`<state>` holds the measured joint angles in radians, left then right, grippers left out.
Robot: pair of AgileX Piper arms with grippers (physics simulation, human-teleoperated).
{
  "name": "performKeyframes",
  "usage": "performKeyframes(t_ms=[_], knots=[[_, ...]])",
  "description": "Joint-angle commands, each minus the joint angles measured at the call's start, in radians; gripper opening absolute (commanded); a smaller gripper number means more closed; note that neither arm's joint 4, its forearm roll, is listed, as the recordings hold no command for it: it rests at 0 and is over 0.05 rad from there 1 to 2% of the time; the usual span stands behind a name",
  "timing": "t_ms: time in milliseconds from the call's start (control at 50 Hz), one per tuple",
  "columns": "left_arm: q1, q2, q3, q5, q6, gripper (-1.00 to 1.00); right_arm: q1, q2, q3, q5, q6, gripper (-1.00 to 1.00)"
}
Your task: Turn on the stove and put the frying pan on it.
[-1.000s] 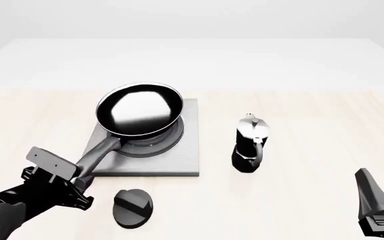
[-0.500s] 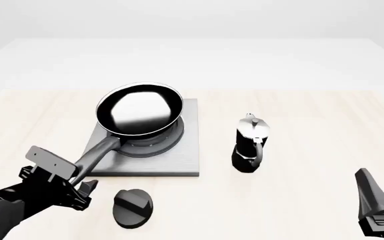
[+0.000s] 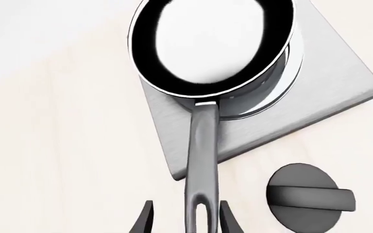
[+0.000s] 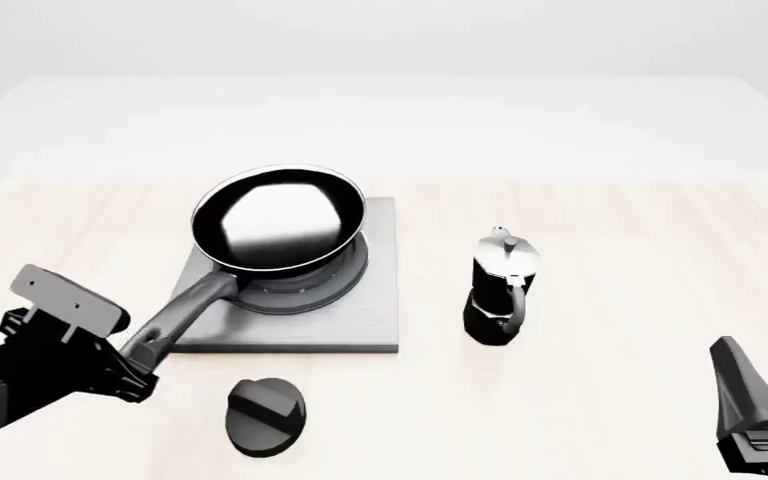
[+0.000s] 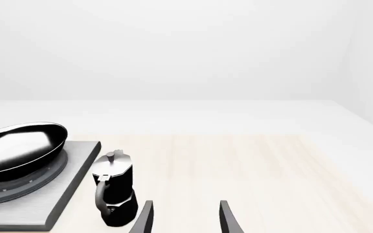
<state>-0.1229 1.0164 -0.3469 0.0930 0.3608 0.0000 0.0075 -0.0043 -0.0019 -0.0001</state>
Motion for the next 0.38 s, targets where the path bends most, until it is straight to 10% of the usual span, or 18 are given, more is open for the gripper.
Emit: performKeyframes(t_ms=[20, 380], knots=[[0.007, -0.081, -0.046, 0.094, 0.01, 1.0, 0.0, 0.0, 0.0, 0.0, 0.0, 1.0], [0.021, -0.187, -0.142, 0.221, 0.044, 1.0, 0.0, 0.0, 0.0, 0.0, 0.0, 1.0]])
